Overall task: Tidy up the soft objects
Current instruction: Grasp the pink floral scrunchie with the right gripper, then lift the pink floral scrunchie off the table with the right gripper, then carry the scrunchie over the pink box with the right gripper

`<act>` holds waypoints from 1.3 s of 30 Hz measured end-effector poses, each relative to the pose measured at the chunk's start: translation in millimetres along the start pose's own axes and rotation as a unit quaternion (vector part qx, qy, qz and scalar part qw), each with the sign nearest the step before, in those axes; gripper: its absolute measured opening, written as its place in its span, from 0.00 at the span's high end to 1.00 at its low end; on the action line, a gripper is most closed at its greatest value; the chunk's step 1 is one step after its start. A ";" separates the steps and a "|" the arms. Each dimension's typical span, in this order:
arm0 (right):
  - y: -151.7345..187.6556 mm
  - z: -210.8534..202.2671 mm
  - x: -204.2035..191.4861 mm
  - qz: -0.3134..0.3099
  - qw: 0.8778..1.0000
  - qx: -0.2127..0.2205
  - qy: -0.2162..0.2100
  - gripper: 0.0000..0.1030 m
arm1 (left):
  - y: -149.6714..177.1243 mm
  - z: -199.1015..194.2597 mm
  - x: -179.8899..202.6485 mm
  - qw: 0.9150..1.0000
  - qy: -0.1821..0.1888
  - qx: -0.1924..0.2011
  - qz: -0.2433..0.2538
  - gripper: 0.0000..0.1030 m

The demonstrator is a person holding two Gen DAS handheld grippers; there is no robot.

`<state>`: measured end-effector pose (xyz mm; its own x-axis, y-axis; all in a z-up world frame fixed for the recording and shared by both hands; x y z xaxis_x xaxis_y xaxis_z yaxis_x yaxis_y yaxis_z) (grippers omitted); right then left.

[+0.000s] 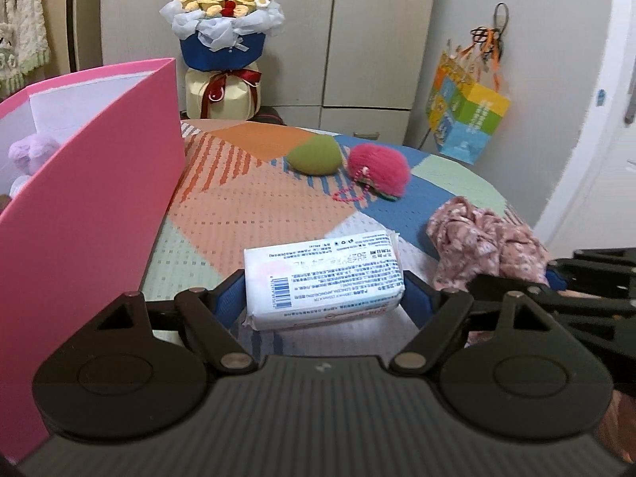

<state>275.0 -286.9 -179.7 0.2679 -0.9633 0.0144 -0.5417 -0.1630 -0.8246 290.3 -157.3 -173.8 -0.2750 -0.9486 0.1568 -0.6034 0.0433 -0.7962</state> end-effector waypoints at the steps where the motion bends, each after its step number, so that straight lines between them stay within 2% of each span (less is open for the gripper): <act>1: 1.4 -2.4 -1.8 0.001 1.000 0.001 0.001 0.83 | 1.8 -3.8 0.1 1.000 0.004 0.001 0.001 0.23; 7: 3.6 -16.6 -14.2 -0.003 1.000 0.004 0.003 0.83 | 4.7 -26.9 -1.8 1.000 0.019 0.009 0.008 0.23; 12: 7.8 -36.9 -26.4 -0.004 1.000 0.007 0.000 0.83 | 11.3 -53.9 -1.1 0.999 0.038 0.001 0.026 0.23; 16: 17.0 -58.2 -36.8 0.001 1.000 0.001 -0.010 0.83 | 21.4 -84.5 -2.9 0.998 0.047 0.002 0.050 0.23; 19: 21.7 -75.2 -45.7 0.003 1.000 -0.001 -0.019 0.83 | 27.9 -109.3 -5.5 0.996 0.068 -0.007 0.058 0.23; 24: 25.9 -105.4 -67.8 0.006 0.999 -0.011 -0.047 0.83 | 34.5 -154.3 -14.5 0.994 0.086 -0.018 0.070 0.23; 28: 30.8 -123.3 -90.7 0.001 0.997 -0.039 -0.063 0.83 | 45.0 -185.5 -29.2 0.992 0.096 -0.053 0.063 0.23; 32: 29.6 -136.7 -119.2 0.008 0.992 -0.070 -0.109 0.83 | 54.9 -214.1 -47.2 0.989 0.114 -0.087 0.045 0.23; 35: 20.7 -146.8 -143.0 0.006 0.986 -0.077 -0.149 0.83 | 57.3 -235.6 -60.3 0.989 0.101 -0.090 0.053 0.23; 39: 4.1 -157.4 -176.8 -0.026 0.981 -0.069 -0.177 0.83 | 52.4 -258.9 -77.6 0.991 0.086 -0.087 0.060 0.23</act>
<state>99.9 -150.8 -96.6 0.5443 -0.8229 -0.1628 -0.6167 -0.2610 -0.7426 86.2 -0.2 -76.4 -0.4671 -0.8663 0.1768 -0.6746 0.2199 -0.7047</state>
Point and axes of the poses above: each gripper's, at about its wrist camera, not at the fingertips, and z roughly the way its jaws point, x to its right, y to its underside, the point moved 9 cm from there along z, roughly the way its jaws point, and after that the axes turned 4 degrees about y, right-handed, at the moved point
